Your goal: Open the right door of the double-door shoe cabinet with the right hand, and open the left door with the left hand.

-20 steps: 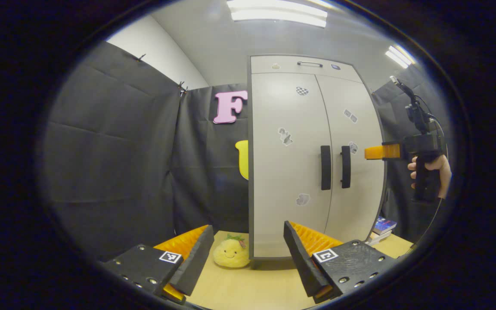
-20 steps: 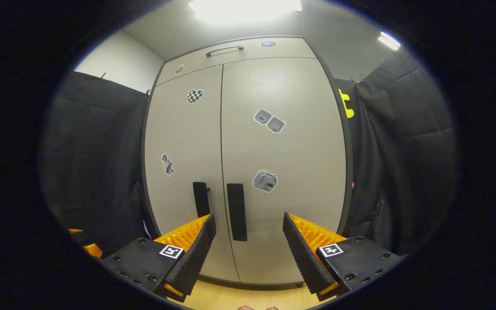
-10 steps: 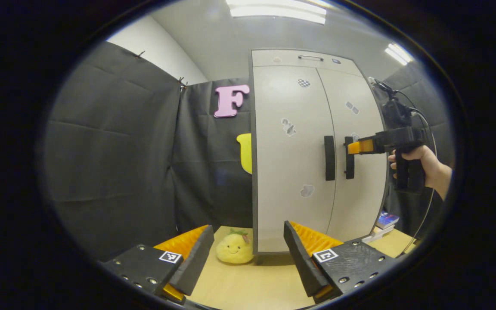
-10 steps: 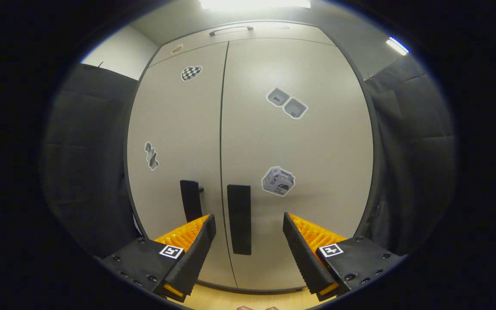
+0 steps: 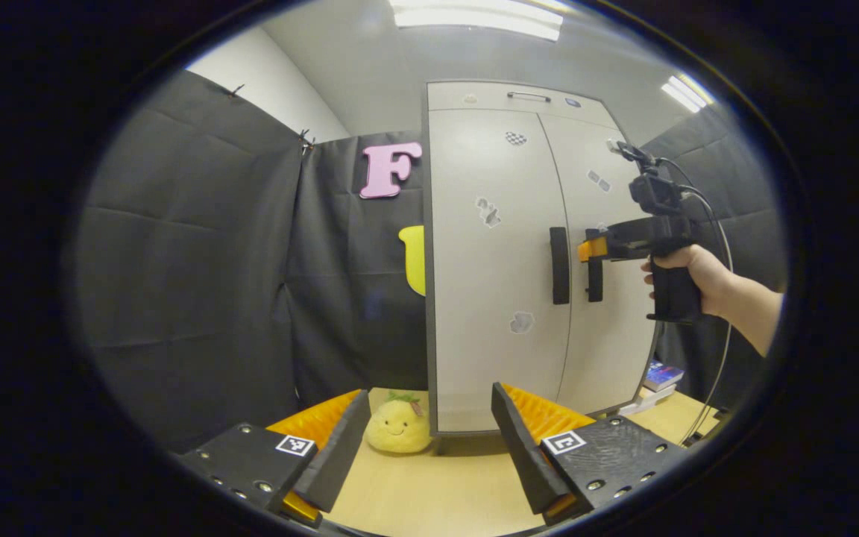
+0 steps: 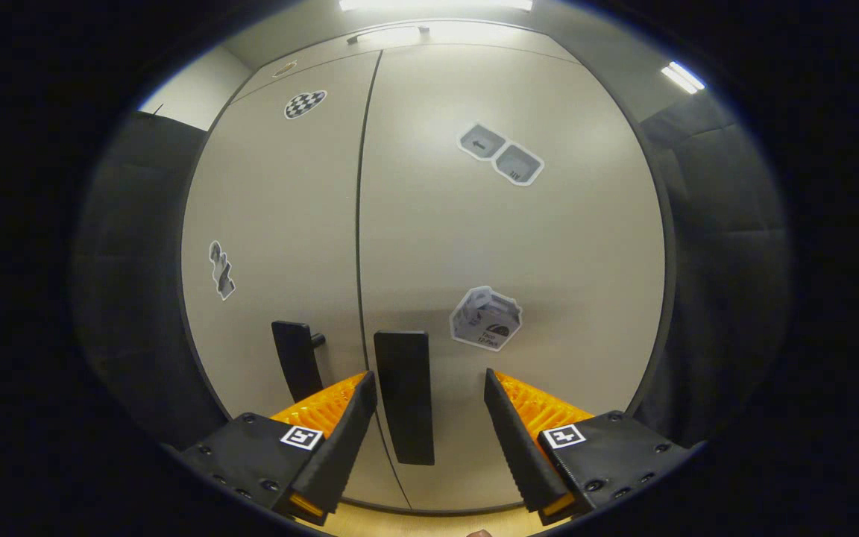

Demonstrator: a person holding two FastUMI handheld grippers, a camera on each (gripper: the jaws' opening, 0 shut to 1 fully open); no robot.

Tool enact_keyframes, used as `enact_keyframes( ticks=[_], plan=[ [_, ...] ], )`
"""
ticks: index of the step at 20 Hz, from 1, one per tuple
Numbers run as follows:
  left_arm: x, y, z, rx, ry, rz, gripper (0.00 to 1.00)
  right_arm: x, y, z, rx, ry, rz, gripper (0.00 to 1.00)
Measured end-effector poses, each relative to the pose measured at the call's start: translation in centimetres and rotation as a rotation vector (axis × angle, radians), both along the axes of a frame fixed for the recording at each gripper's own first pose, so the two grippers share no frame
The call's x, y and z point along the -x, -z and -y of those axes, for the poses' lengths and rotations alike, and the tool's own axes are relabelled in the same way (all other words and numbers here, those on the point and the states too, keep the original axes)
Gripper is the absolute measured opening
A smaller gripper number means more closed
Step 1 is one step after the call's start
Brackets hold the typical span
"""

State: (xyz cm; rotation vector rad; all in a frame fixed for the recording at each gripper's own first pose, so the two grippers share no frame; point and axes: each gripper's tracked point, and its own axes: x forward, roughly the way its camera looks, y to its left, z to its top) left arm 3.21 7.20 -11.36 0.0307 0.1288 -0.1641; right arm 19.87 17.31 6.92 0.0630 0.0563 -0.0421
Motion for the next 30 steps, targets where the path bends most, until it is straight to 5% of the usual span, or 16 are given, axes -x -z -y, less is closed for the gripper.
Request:
enact_keyframes(
  ticks=[2, 5, 6, 10, 13, 18, 30],
  plan=[
    [0.0, 0.1, -0.2, -0.009, 0.002, 0.003, 0.94, -0.4, 0.2, -0.1, -0.028, 0.003, -0.015, 0.81],
    [-0.2, 0.9, -0.9, -0.005, -0.004, -0.011, 0.95, -1.1, 0.9, -1.1, -0.053, -0.015, -0.040, 0.59],
    [-0.4, 1.3, -1.0, 0.018, -0.006, -0.025, 0.94, -1.1, 1.4, -1.3, -0.054, -0.019, -0.062, 0.45],
    [-0.4, 2.1, -1.6, 0.108, -0.024, -0.066, 0.94, -1.1, 1.5, -1.2, -0.056, -0.016, -0.031, 0.31],
    [-0.2, 2.4, -2.6, 0.141, -0.033, -0.074, 0.94, -0.9, 1.4, -1.1, -0.050, -0.029, -0.030, 0.31],
    [0.3, 2.3, -3.2, 0.112, -0.031, -0.074, 0.95, -1.1, 1.6, -1.2, -0.039, -0.070, -0.040, 0.05],
    [1.3, 2.5, -0.4, 0.081, 0.052, -0.080, 0.94, 4.6, 1.8, -0.7, -0.038, -0.126, -0.054, 0.05]
  ],
)
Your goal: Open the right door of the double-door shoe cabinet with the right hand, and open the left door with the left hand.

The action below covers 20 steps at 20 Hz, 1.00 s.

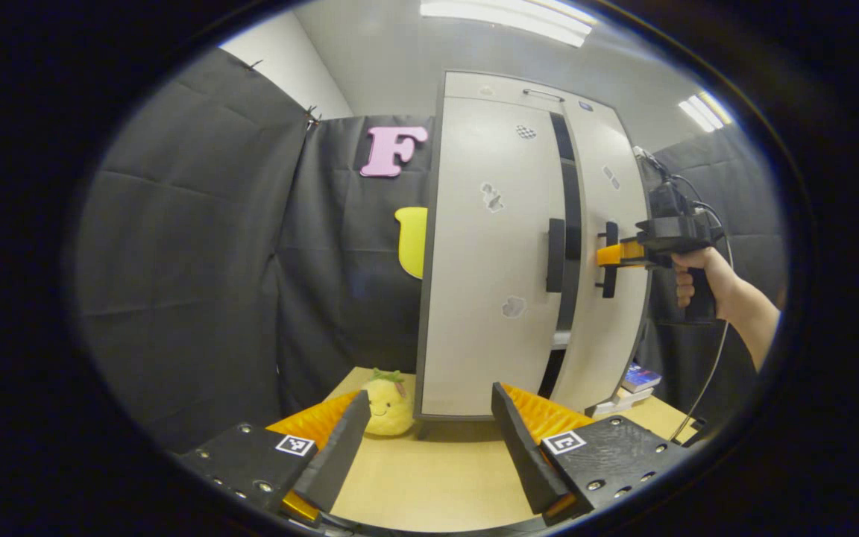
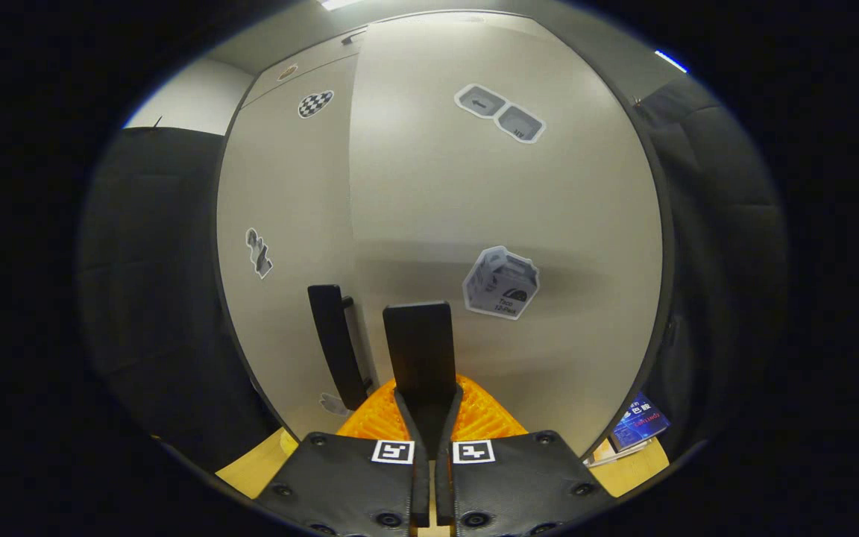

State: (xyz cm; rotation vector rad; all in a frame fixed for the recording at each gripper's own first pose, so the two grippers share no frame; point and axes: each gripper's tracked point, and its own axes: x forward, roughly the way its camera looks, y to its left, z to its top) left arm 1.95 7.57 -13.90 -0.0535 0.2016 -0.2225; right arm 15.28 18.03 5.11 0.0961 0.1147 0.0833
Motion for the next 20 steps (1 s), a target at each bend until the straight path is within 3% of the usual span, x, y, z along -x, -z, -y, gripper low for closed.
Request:
enact_keyframes(
  ticks=[20],
  plan=[
    [-0.6, -0.5, 4.1, 0.017, 0.098, 0.021, 0.94, 8.3, 0.7, 4.5, -0.006, 0.002, -0.018, 0.05]
  ],
)
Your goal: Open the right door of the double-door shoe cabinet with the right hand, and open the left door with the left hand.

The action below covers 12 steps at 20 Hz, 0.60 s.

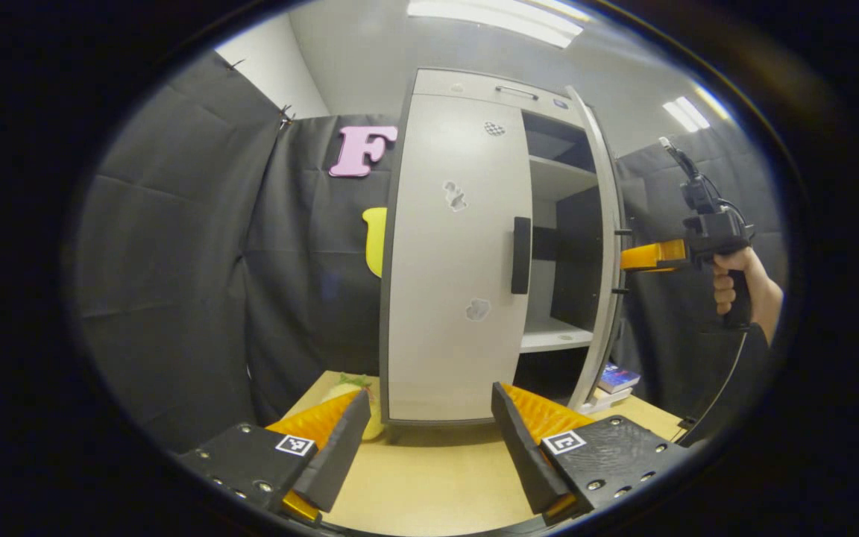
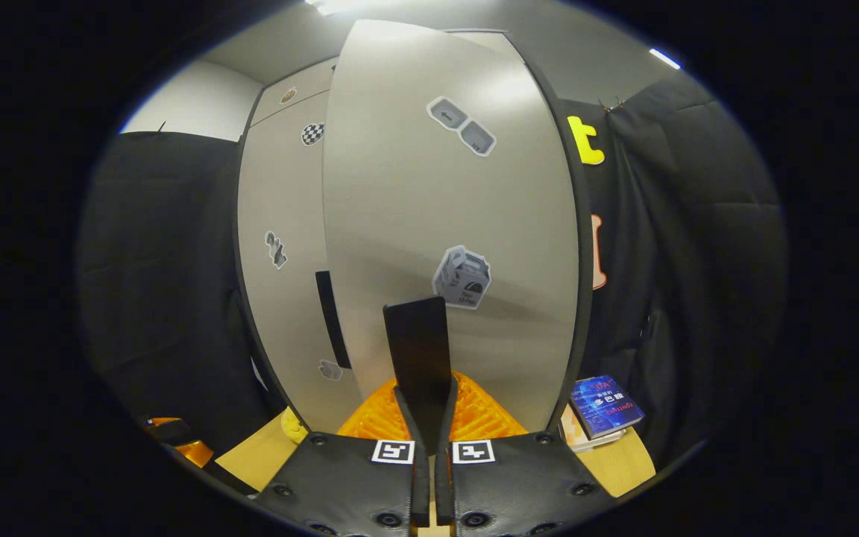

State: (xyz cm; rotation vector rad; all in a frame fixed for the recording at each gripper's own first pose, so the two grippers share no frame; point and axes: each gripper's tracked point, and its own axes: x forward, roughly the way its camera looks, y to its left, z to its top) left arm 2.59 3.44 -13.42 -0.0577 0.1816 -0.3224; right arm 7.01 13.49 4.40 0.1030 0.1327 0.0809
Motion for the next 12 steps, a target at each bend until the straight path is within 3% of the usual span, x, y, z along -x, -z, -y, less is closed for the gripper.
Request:
enact_keyframes(
  ticks=[9, 11, 12],
  plan=[
    [-0.2, 0.3, 2.6, -0.014, 0.019, -0.015, 0.95, 2.1, 0.1, 2.2, -0.024, -0.016, 0.009, 0.01],
    [-0.1, 0.3, 3.7, -0.006, 0.027, -0.021, 0.94, 2.5, 0.2, 2.7, -0.027, -0.019, 0.012, 0.05],
    [0.0, 0.4, 4.2, 0.000, 0.030, -0.025, 0.94, 3.1, 0.2, 3.2, -0.025, -0.018, 0.012, 0.01]
  ],
)
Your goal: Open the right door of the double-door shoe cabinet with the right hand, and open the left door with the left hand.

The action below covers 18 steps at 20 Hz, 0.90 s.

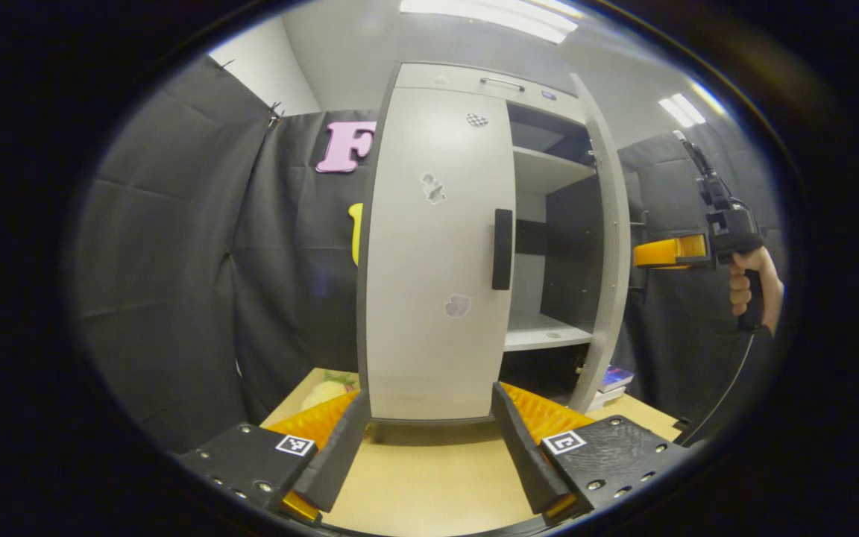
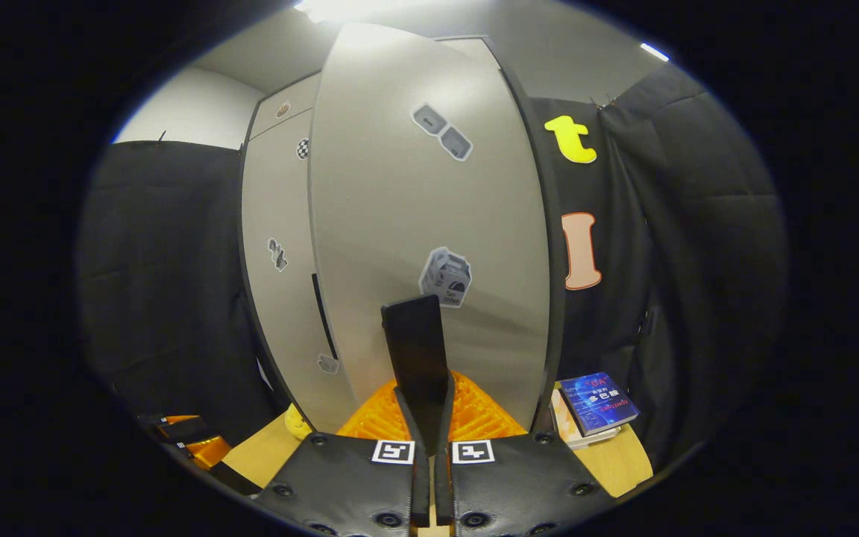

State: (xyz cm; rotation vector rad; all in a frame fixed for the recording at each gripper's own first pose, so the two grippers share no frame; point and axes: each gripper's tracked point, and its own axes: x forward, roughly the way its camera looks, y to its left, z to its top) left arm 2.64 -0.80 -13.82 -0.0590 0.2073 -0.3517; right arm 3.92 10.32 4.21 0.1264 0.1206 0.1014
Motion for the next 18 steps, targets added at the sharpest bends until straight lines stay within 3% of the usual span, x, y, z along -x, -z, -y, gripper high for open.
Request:
enact_keyframes(
  ticks=[10, 18],
  plan=[
    [0.5, -1.5, 6.6, -0.011, 0.018, -0.003, 0.94, 1.7, 0.1, 3.4, -0.030, -0.042, 0.004, 0.04],
    [2.9, -2.9, 9.3, -0.045, -0.050, -0.008, 0.94, 3.5, 0.1, 6.1, -0.036, -0.115, 0.004, 0.04]
  ],
)
